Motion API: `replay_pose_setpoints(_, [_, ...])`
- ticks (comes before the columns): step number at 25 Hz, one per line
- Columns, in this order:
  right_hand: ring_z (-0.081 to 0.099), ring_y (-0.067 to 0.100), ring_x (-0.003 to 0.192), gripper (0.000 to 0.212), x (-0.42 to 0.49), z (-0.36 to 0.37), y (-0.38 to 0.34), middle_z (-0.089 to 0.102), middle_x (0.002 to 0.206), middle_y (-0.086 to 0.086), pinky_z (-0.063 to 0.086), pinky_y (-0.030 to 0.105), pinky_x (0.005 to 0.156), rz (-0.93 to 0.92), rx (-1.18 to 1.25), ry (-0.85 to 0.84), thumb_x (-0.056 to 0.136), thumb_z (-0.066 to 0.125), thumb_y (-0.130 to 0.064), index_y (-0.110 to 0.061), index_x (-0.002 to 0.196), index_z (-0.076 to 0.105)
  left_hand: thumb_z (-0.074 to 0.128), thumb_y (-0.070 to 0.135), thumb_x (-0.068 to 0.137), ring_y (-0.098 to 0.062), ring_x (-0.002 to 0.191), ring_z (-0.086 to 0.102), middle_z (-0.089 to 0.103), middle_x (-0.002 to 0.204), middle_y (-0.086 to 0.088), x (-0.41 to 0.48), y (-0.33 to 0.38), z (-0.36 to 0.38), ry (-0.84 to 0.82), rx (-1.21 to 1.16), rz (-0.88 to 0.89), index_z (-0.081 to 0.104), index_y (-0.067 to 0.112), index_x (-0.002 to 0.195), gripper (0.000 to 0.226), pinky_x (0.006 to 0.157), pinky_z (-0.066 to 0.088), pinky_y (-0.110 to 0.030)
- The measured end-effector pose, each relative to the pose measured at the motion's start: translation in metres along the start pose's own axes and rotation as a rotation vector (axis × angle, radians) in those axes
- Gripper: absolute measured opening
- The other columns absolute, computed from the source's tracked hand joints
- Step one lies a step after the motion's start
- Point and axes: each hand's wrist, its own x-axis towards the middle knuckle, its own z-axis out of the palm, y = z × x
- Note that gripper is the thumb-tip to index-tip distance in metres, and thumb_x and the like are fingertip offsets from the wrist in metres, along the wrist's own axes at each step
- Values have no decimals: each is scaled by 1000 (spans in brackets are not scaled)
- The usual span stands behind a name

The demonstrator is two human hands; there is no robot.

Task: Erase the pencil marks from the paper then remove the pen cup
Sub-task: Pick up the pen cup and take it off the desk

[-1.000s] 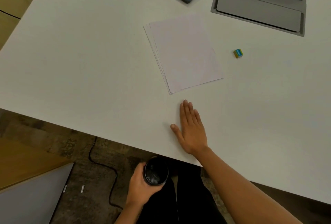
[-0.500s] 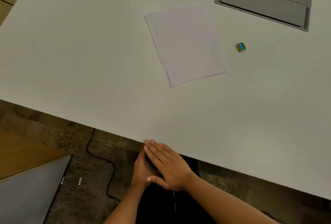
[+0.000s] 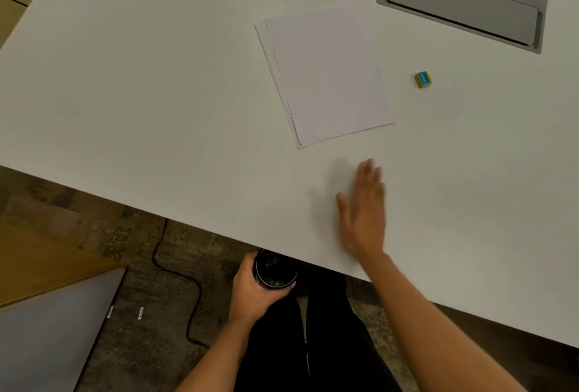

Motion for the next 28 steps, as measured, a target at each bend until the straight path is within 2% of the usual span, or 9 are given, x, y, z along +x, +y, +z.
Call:
replay_pose_setpoints(2, [-10,24,151,78,30,-9,22,-5,164,11,2,47,121,245,-51,22,100,16,-55,-3,156,-1,103,29,47,8,105,59,63,109,17,-1,-1,0,0,17,0,53,35,105,76,79,48,-4])
replay_pose_setpoints(4, [-12,23,151,83,36,-6,27,-10,164,11,-1,46,122,224,-179,-88,98,14,-61,-4,155,-6,103,30,47,3,105,60,64,108,14,-1,-4,1,-2,22,-5,53,33,103,75,79,48,-4])
replay_pose_setpoints(10, [-8,23,151,87,-29,30,-39,-5,164,12,-3,37,122,-527,-246,-447,98,27,-64,-6,156,1,102,33,47,2,97,61,64,101,11,-1,-6,-2,-29,65,-18,54,25,99,71,72,47,-4])
replay_pose_setpoints(13, [-9,22,151,88,-58,42,-55,-4,164,12,3,40,123,-692,-287,-499,98,32,-63,-4,156,2,97,37,50,-2,91,65,66,97,9,-2,-6,-7,-13,52,-8,50,31,95,65,66,51,-15])
replay_pose_setpoints(17, [-10,23,151,81,-95,47,-48,0,164,14,5,41,122,-894,-311,-581,101,22,-59,-2,156,7,86,26,70,-2,95,66,65,101,17,-5,-3,-7,1,15,25,51,39,107,52,73,50,-10])
replay_pose_setpoints(20, [-3,20,152,71,-100,36,-44,8,164,9,7,39,122,-779,-147,-536,103,23,-53,-7,156,13,88,41,60,-2,89,69,70,94,9,-7,-5,-6,8,3,16,56,31,99,51,69,52,-13])
replay_pose_setpoints(23, [7,20,151,64,-56,10,-29,14,163,6,7,36,122,-518,-17,-259,104,26,-46,-9,156,19,101,31,47,10,98,62,67,100,13,-7,-4,-6,10,24,26,57,23,104,72,75,50,-7])
replay_pose_setpoints(26, [1,19,151,69,3,-7,9,7,163,6,5,36,123,-134,-31,-35,102,26,-45,-5,156,11,103,27,46,9,103,60,64,107,15,-8,-2,-6,20,33,51,56,24,109,78,77,47,-3])
replay_pose_setpoints(28, [-8,17,151,76,33,-12,29,-5,164,6,4,41,122,145,-53,-30,100,17,-54,-6,156,-1,103,28,46,4,103,60,65,107,14,-8,-2,-6,26,41,48,55,25,107,77,77,47,-3])
